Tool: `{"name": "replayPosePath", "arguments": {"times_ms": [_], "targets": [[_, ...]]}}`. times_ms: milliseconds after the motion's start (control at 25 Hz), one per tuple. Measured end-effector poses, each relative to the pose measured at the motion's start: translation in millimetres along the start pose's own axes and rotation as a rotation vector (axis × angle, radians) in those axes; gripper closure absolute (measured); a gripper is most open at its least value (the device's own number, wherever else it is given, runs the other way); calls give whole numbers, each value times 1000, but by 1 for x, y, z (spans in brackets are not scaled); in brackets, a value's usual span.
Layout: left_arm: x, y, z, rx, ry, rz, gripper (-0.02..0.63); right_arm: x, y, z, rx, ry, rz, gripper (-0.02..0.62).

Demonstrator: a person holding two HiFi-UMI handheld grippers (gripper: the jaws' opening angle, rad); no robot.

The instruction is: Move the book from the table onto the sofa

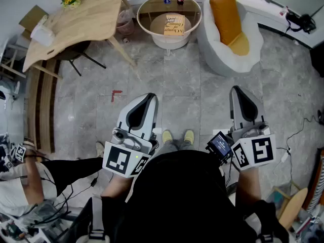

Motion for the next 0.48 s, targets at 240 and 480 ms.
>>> {"name": "replayPosePath", "arguments": {"times_ms": [240,480], "targets": [[-5,-8,-3,-8,-21,-8,592,-6,-5,9,-2,-9,20,586],[3,-16,-1,-11,-7,-11,592,-2,-8,15,28,23,85,586]]}}
Point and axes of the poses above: the fingertips, and each gripper's own axes: z forward along the fingers, y to its right, x out of its top, the point moved 10 cm from there along -z, backward along the fingers
